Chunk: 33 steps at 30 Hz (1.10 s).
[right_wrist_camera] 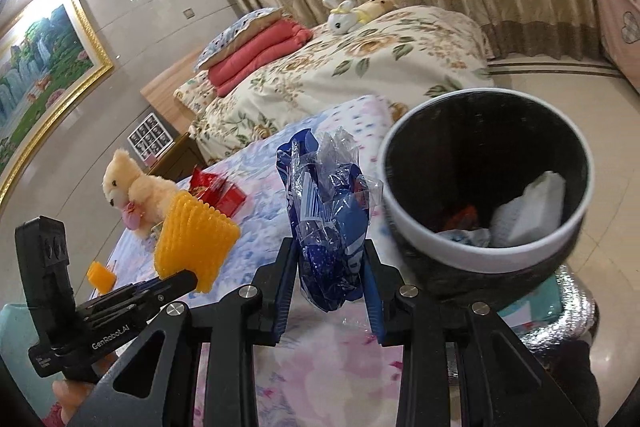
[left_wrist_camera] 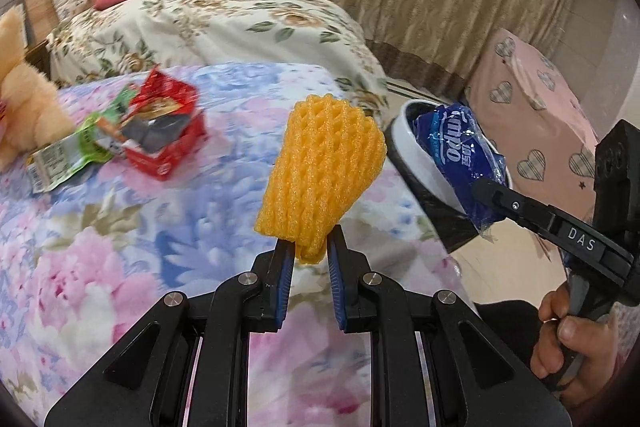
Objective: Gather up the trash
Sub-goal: 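Carry the blue bag and orange foam net over the bin and open both tools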
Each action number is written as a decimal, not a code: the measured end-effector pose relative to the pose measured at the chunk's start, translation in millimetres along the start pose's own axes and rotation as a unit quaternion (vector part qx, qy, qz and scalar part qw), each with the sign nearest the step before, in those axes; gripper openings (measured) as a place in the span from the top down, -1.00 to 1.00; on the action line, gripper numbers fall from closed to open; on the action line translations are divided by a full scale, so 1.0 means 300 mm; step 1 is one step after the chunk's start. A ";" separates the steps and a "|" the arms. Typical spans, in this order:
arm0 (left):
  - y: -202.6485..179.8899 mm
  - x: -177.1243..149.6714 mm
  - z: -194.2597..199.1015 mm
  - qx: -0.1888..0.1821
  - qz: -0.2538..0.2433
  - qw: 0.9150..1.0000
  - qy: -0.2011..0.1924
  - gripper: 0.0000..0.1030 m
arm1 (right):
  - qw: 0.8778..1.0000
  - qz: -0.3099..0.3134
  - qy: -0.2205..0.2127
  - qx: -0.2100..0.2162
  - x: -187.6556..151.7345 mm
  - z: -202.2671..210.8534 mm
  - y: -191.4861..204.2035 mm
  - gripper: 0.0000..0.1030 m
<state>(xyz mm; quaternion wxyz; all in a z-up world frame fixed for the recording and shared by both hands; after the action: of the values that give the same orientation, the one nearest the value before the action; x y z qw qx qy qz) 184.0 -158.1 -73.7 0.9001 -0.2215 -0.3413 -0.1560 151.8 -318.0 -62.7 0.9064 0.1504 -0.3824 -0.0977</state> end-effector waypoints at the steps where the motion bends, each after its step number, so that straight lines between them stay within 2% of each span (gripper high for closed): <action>1: -0.014 0.003 -0.007 -0.002 -0.003 1.000 0.001 0.70 | 1.000 -0.003 -0.002 -0.003 0.002 0.008 -0.016 0.39; 16: -0.200 0.058 -0.093 -0.032 -0.046 0.998 0.011 0.70 | 0.999 -0.032 -0.024 -0.037 0.045 0.079 -0.179 0.39; 33: -0.365 0.116 -0.204 -0.050 -0.080 0.995 0.024 0.70 | 0.997 -0.052 -0.024 -0.054 0.080 0.075 -0.294 0.39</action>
<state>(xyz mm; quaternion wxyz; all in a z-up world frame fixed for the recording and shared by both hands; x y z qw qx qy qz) 195.2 -286.8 -58.8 0.8804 -0.2345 -0.3281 -0.2496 146.6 -412.1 -62.5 0.8976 0.1188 -0.3895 -0.1685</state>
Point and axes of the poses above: each gripper's, at about its wrist camera, not at the fingertips, and z roughly against the way its jaws point, y to its left, x to its top, the point moved 9 cm from there along -z, roughly the way its jaws point, and after that the axes turned 7 degrees about -x, right-handed, at the moved point
